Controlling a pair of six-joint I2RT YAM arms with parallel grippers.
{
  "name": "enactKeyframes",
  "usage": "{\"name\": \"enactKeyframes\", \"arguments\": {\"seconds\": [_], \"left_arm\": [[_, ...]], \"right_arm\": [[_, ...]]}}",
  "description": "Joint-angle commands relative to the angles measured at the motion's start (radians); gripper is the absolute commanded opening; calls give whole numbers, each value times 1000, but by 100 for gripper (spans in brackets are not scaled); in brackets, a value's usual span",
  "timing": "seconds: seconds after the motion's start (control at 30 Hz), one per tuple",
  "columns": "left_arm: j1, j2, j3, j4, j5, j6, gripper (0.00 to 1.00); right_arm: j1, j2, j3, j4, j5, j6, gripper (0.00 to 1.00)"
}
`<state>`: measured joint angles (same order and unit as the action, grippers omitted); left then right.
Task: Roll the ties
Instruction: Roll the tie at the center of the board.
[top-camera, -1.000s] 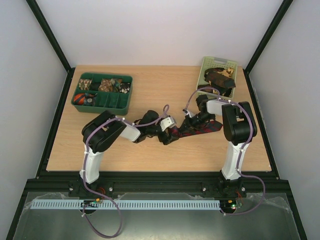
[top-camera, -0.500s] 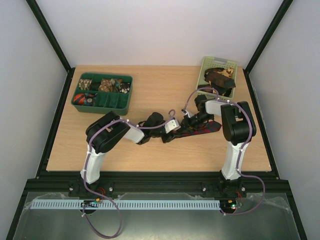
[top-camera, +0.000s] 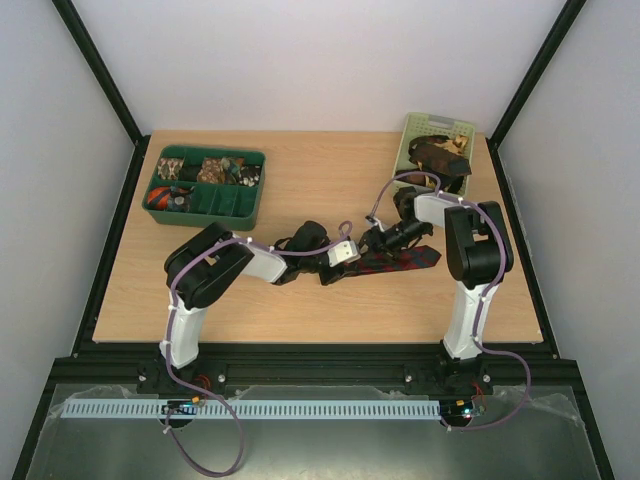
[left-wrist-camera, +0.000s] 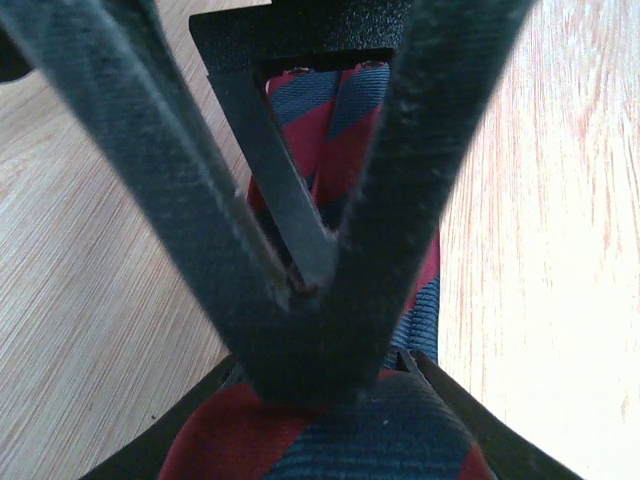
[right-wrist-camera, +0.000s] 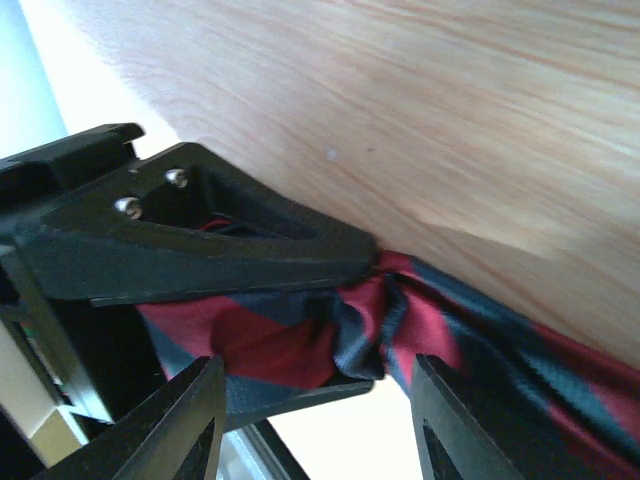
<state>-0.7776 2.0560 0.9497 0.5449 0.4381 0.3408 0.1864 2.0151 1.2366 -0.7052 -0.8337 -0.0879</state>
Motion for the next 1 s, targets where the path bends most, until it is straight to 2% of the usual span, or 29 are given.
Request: {"name": "enactKeyframes", "arguments": {"seconds": [0.0,0.1,0.27,0.43,0.5,0.57,0.7,0.83,0.9,0.97], "left_arm": [[14,67,-27,-269,-74,36,40],[14,69,-26,-280,-74,43,41],[14,73,-25,-290,-76,50,41],[14,79,-19,-292,-77,47,41],[14,81,-17,-294,-76,51,41],[14,81,-18,-297,-76,53,41],[14,81,-19,-302,-77,53,41],[14,83,-17,-300,-76,49,41],[14,84,-17,-301,-77,50,41],[15,83,-17,-301,-75,51,41]], "right_arm": [[33,-32,-5,-41,-93,46,51],[48,-26,-9,-9,-99,70,50],[65,-30,-11,10,-104,77,42],[78,-20,-14,21,-93,72,24],[78,-11,-14,13,-81,60,21],[78,-7,-17,3,-74,47,21],[79,-21,-22,-20,-131,23,34],[80,-23,-26,-14,-159,28,34],[81,-10,-21,-10,-119,37,22],[77,2,-20,-5,-61,32,5]]}}
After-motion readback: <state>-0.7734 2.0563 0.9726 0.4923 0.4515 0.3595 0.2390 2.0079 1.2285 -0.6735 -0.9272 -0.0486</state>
